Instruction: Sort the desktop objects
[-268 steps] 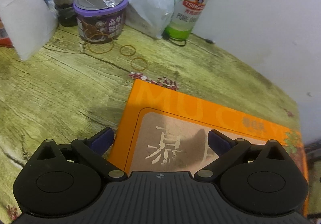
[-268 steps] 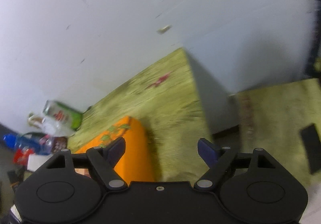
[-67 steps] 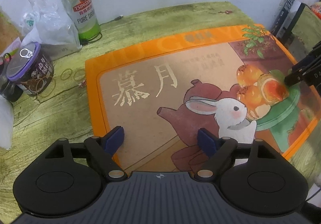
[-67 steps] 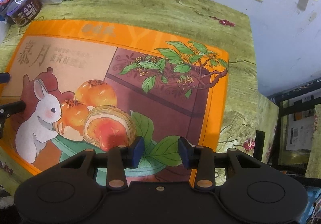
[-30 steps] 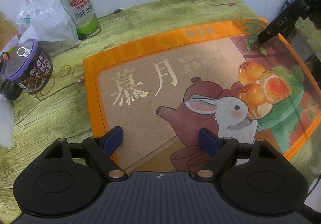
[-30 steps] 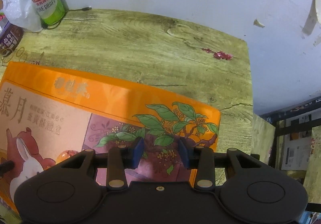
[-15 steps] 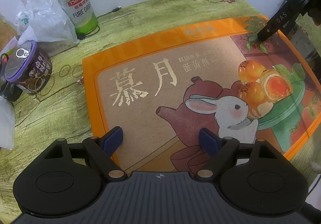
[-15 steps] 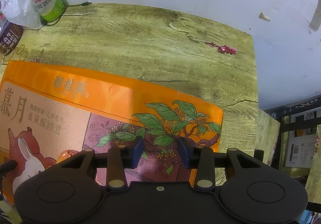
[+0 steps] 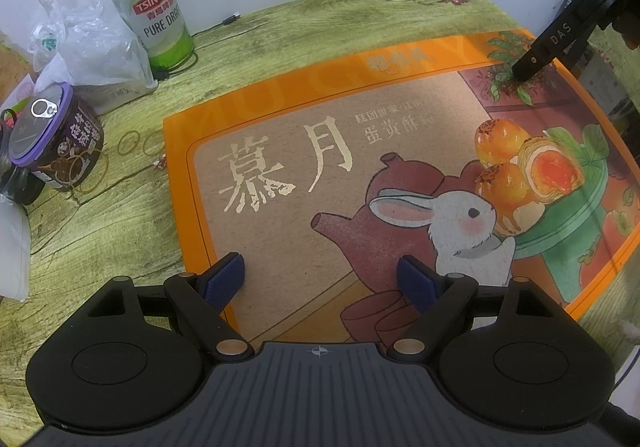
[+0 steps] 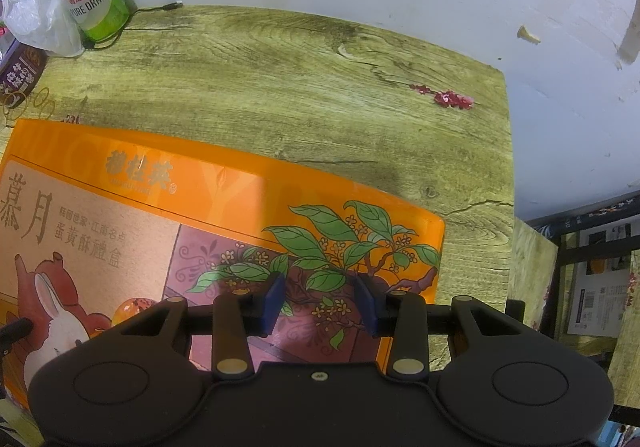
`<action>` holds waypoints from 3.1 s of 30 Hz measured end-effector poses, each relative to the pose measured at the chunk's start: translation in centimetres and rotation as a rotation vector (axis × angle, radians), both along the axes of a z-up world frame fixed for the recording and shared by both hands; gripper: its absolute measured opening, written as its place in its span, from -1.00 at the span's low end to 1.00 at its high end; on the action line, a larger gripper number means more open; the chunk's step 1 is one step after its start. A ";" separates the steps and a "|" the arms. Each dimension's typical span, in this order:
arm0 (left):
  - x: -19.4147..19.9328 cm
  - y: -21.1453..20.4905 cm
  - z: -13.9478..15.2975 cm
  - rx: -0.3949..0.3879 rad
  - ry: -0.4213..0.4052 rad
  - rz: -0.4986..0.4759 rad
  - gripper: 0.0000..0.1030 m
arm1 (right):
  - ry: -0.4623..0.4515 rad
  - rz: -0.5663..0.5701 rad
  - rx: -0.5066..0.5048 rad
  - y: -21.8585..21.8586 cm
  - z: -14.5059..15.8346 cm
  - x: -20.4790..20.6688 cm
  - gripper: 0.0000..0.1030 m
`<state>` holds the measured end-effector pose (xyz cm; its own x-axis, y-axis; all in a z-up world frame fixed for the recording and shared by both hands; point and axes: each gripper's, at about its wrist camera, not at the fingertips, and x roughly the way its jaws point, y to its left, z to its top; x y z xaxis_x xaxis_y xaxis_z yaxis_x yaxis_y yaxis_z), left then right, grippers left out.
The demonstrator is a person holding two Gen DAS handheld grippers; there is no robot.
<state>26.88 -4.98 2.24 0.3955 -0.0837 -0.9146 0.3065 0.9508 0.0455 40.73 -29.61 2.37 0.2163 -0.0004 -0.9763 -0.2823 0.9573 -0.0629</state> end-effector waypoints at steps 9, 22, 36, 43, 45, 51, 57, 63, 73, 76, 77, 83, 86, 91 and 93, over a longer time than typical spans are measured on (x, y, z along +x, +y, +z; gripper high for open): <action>2.2 2.5 1.5 -0.055 -0.116 0.024 0.59 | -0.004 -0.004 -0.002 0.0 -0.1 -0.1 -0.30; 8.5 4.4 -0.5 -0.106 -0.177 0.060 0.56 | 0.001 -0.023 -0.012 0.2 -0.1 0.1 -0.30; 6.3 5.5 1.2 -0.148 -0.206 0.093 0.62 | -0.045 -0.003 0.024 -0.3 0.4 -0.8 -0.29; 0.5 9.7 2.2 -0.313 -0.179 0.230 0.86 | -0.230 -0.112 0.289 -7.3 4.3 -7.4 0.62; -0.8 10.5 1.1 -0.365 -0.134 0.281 0.87 | -0.228 -0.173 0.377 -9.9 4.0 -9.2 0.66; -2.7 10.5 -0.5 -0.405 -0.048 0.366 0.87 | -0.110 -0.304 0.521 -13.9 0.2 -11.4 0.72; -2.7 10.0 -0.8 -0.411 -0.010 0.377 0.88 | -0.052 -0.276 0.540 -13.4 -2.5 -10.6 0.78; -1.7 9.8 -1.6 -0.422 0.025 0.373 0.90 | 0.027 -0.268 0.595 -13.7 -5.3 -9.5 0.78; -0.6 9.5 -3.4 -0.387 0.072 0.330 0.93 | 0.078 -0.243 0.656 -12.9 -6.7 -8.5 0.97; -0.7 9.3 -3.6 -0.394 0.064 0.332 0.96 | 0.075 -0.236 0.654 -12.7 -6.6 -8.5 0.99; -0.8 9.3 -3.6 -0.395 0.063 0.333 0.96 | 0.073 -0.235 0.648 -12.6 -6.6 -8.5 0.99; -0.7 8.9 -3.4 -0.392 0.063 0.337 0.95 | 0.062 -0.239 0.621 -12.1 -6.3 -8.7 0.98; -0.4 8.8 -3.2 -0.393 0.060 0.342 0.95 | 0.062 -0.242 0.621 -12.2 -6.2 -8.5 0.98; 0.6 8.6 -3.1 -0.402 0.044 0.347 0.95 | 0.047 -0.243 0.616 -12.3 -6.0 -7.6 0.98; 1.2 8.6 -3.1 -0.401 0.039 0.346 0.95 | 0.043 -0.241 0.614 -12.5 -5.9 -7.0 0.98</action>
